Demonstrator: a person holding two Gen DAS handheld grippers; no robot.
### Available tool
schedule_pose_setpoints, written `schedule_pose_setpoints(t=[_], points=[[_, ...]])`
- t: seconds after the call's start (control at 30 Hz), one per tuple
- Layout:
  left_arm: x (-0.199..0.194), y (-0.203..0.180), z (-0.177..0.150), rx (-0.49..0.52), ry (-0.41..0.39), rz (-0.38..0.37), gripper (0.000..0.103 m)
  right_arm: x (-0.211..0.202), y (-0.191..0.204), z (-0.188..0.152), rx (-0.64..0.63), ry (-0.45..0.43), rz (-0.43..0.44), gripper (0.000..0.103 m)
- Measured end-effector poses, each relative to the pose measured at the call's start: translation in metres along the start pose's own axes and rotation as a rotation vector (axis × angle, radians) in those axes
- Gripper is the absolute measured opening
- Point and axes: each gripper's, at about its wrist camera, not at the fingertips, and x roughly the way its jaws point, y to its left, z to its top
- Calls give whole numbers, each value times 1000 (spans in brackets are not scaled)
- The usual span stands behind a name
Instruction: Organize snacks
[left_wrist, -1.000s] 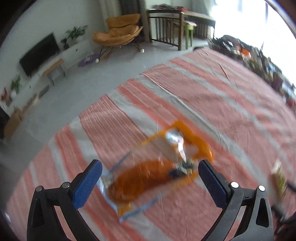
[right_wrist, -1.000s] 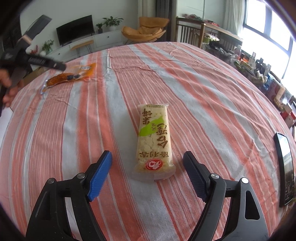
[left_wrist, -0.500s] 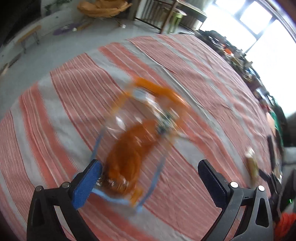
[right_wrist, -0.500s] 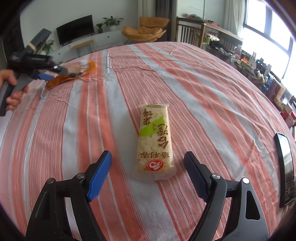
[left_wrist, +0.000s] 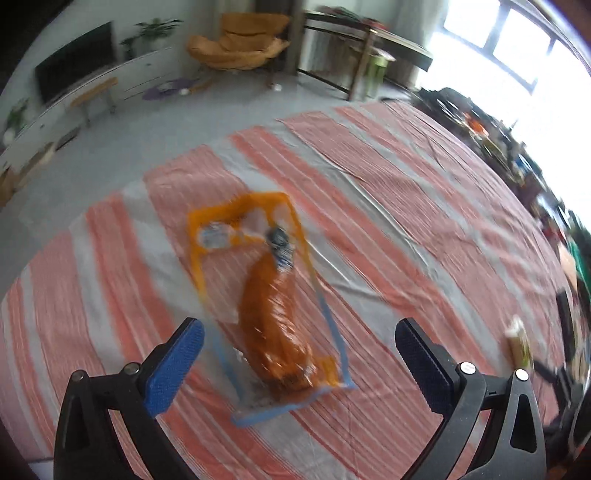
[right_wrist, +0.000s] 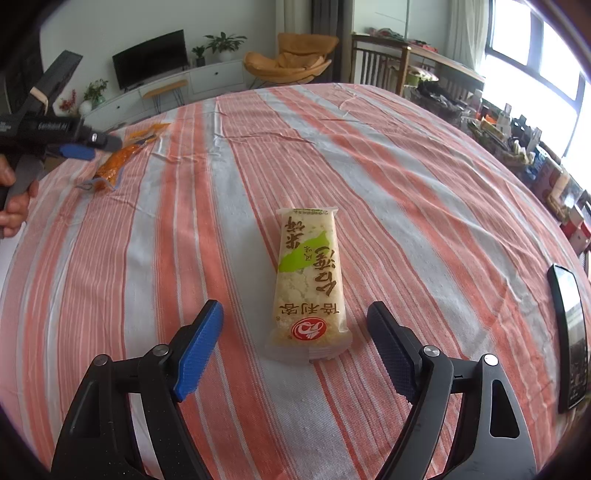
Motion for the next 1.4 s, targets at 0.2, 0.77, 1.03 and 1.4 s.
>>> schedule_pose_setpoints(t=[0.2,0.77,1.03,1.4], points=[[38,-5,-3,6,56,177,102,0,0,0,0,1,0,84],[-12,-19,-85,-171,-67,202,49,0,0,1,1,1,0,84],[-49,-77,-151,-115,16,165,49,0,0,1,2,2,1,84],[-52,-109,-216,-138,-27,147,91,0,0,1,3,2,1,84]])
